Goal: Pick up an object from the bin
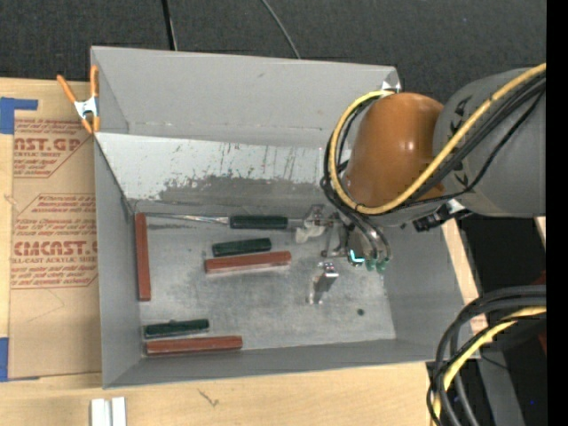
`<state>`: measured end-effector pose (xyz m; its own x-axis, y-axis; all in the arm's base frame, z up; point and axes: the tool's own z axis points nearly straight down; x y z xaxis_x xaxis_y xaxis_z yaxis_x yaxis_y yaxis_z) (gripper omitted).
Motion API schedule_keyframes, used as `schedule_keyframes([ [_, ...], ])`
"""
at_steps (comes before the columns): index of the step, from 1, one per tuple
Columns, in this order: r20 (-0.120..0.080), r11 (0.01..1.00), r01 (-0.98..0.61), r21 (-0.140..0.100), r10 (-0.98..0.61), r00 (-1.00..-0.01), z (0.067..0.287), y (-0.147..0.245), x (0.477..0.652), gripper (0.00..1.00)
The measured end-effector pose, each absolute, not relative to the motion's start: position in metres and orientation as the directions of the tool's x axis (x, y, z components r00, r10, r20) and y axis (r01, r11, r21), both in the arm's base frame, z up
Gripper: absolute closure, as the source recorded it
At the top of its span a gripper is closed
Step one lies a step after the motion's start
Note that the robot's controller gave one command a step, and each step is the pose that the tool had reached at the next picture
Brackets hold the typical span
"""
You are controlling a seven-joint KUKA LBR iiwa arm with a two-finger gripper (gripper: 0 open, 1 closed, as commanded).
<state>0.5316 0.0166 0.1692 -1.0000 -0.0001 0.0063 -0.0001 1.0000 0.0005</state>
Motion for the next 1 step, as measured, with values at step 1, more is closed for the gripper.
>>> schedule_keyframes([
  [1, -0.001, 1.000, 0.000, 0.001, 0.000, -1.000, 0.1727, 0.0167, 0.5334, 0.00],
])
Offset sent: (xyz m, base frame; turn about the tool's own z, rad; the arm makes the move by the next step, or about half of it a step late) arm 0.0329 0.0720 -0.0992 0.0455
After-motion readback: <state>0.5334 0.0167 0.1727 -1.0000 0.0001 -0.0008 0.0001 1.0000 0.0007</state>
